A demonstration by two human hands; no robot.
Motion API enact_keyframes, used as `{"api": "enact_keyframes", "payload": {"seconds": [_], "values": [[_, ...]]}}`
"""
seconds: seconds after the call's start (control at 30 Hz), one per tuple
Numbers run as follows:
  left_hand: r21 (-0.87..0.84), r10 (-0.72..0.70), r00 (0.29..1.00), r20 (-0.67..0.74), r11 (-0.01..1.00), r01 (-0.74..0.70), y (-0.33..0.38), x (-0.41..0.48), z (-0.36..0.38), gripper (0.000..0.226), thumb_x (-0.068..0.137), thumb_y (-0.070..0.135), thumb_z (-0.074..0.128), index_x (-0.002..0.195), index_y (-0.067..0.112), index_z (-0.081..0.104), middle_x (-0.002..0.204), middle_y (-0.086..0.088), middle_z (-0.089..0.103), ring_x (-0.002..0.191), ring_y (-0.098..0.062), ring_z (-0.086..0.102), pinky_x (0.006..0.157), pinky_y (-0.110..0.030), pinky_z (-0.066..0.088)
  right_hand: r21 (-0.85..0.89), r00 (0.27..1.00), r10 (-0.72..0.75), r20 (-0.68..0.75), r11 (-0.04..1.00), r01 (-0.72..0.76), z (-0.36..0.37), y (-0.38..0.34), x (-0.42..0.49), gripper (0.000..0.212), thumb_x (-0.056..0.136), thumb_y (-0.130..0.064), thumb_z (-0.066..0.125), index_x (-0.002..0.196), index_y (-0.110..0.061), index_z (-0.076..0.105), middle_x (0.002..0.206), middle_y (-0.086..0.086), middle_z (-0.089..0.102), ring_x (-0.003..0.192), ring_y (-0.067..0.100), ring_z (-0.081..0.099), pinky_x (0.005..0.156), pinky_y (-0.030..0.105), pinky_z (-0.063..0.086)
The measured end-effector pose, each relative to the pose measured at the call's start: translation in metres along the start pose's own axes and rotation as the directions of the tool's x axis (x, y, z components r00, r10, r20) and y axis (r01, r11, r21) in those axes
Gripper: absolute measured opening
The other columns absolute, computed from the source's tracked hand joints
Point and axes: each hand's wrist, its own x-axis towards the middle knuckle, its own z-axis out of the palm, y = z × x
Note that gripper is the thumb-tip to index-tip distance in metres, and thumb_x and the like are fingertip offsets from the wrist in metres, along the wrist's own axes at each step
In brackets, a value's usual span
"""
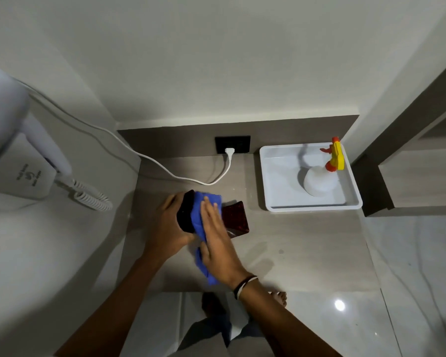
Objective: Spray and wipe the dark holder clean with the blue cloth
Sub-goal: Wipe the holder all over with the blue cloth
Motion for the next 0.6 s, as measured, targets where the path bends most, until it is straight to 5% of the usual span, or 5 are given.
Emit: {"api": "enact_keyframes", "payload": {"seconds": [0.13,0.23,0.33,0.4,0.6], "values": [[-0.023,-0.091,0.996,0.002,0.996,0.091,-0.008,-0.002,-0.003,0.084,0.056,0.044,0.081,0.133,0.024,0.057,0.130,0.006,0.064,0.118,-0.028,0.065,0.099,-0.048,0.055,-0.178,0.990,-0.134,0.048,0.974,0.141,-0.009,0.022,-0.001,0.106,0.089,0.017,0.057,0.172,-0.015,-0.002,0.181,0.000,-0.014,0.169,0.025,-0.011,0.138,0.039,0.004],[0.062,-0.170,0.985,-0.019,0.983,0.171,-0.010,-0.007,-0.004,0.100,0.048,0.040,0.088,0.140,0.020,0.056,0.134,-0.003,0.061,0.117,-0.029,0.065,0.091,-0.039,0.056,-0.304,0.994,0.103,0.039,0.949,-0.087,-0.038,0.061,-0.003,0.091,0.098,0.009,0.056,0.171,-0.010,0.004,0.180,0.006,-0.011,0.168,0.035,-0.009,0.138,0.050,0.009],[0.085,-0.186,0.981,-0.053,0.978,0.190,-0.003,-0.005,-0.002,0.101,0.049,0.040,0.095,0.141,0.023,0.056,0.131,-0.001,0.061,0.116,-0.028,0.064,0.091,-0.039,0.056,0.068,0.950,0.310,-0.033,0.949,-0.307,-0.058,0.076,0.000,0.078,0.097,0.019,0.049,0.168,-0.004,0.025,0.176,0.019,0.026,0.162,0.037,0.031,0.133,0.038,0.031],[0.010,-0.284,0.956,-0.071,0.959,0.285,0.003,-0.004,-0.003,0.096,0.049,0.049,0.092,0.137,0.028,0.058,0.125,0.001,0.061,0.115,-0.026,0.064,0.093,-0.045,0.059,0.479,0.884,0.467,-0.015,0.780,-0.403,-0.064,0.079,0.002,0.068,0.100,0.019,0.042,0.160,-0.013,0.042,0.158,0.021,0.053,0.131,0.025,0.067,0.109,0.028,0.056],[-0.057,-0.446,0.895,0.024,0.893,0.446,0.014,0.008,-0.014,0.111,0.070,0.083,0.071,0.161,0.052,0.017,0.160,-0.009,0.049,0.143,-0.032,0.052,0.114,-0.050,0.046,0.857,0.766,0.631,0.123,0.321,-0.403,-0.068,0.071,0.024,0.050,0.107,0.009,0.038,0.138,-0.017,0.067,0.137,0.028,0.071,0.093,0.029,0.078,0.082,0.044,0.068]]}}
